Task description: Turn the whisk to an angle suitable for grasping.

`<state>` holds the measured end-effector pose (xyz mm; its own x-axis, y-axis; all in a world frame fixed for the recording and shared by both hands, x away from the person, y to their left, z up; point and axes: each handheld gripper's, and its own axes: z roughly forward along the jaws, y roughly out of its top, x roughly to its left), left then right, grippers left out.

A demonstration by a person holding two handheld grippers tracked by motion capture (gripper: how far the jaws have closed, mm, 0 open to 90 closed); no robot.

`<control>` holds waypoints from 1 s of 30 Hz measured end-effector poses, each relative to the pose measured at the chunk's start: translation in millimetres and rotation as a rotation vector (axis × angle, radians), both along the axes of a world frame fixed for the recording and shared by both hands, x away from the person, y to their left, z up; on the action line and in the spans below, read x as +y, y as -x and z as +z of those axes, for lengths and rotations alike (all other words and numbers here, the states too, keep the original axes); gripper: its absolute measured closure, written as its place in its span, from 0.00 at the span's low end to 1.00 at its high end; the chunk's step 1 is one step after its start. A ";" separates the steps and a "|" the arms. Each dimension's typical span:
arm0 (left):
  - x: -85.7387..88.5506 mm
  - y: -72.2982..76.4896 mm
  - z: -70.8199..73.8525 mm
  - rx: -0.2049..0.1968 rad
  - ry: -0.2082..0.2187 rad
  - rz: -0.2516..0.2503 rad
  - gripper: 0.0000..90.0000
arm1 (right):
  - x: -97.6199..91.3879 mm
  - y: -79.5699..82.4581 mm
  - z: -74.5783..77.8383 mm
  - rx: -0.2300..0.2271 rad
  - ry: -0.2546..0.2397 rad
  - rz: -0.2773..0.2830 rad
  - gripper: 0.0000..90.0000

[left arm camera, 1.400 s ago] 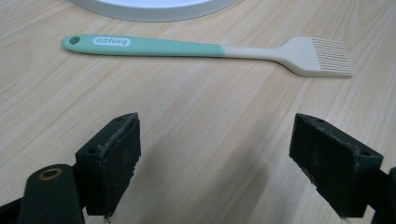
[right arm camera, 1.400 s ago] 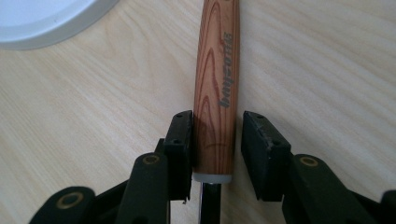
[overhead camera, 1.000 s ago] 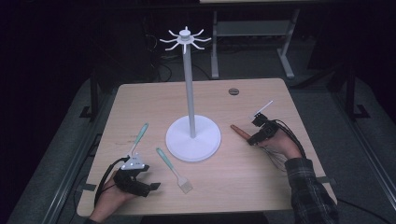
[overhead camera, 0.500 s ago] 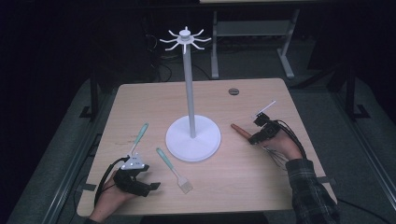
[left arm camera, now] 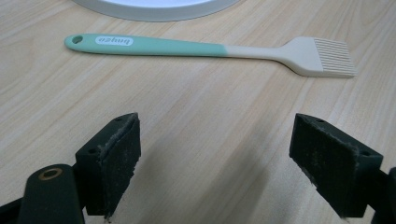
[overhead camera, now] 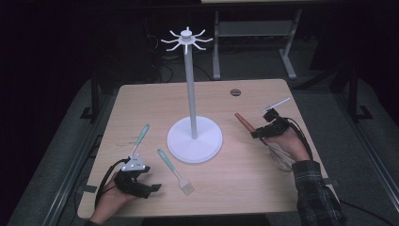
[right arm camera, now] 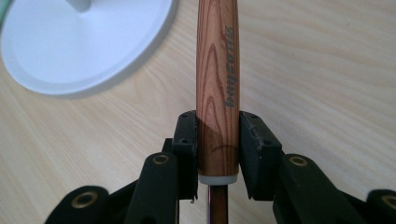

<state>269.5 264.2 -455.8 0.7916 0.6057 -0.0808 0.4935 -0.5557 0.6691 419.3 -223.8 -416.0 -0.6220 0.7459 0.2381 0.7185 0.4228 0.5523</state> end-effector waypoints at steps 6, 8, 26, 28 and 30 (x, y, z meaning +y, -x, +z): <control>0.1 0.2 0.2 -0.001 0.001 0.000 0.18 | -4.8 4.7 12.3 -0.035 -0.071 -0.013 0.78; 0.1 0.2 0.2 0.000 0.001 0.000 0.18 | -5.8 6.5 16.4 -0.048 -0.085 -0.015 0.78; 1.4 0.5 0.8 -0.004 0.007 0.004 0.18 | -9.8 22.2 49.4 -0.186 -0.221 -0.047 0.78; 1.8 0.5 1.0 -0.004 0.005 0.003 0.18 | -10.0 23.9 52.3 -0.206 -0.238 -0.048 0.78; 2.0 0.5 1.2 -0.005 0.006 0.004 0.18 | -10.0 25.7 55.5 -0.222 -0.253 -0.048 0.78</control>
<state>269.0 266.2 -454.6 0.7896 0.6084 -0.0800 0.4922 -0.5500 0.6747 393.6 -233.8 -360.4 -0.6449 0.7105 0.2816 0.5845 0.2212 0.7806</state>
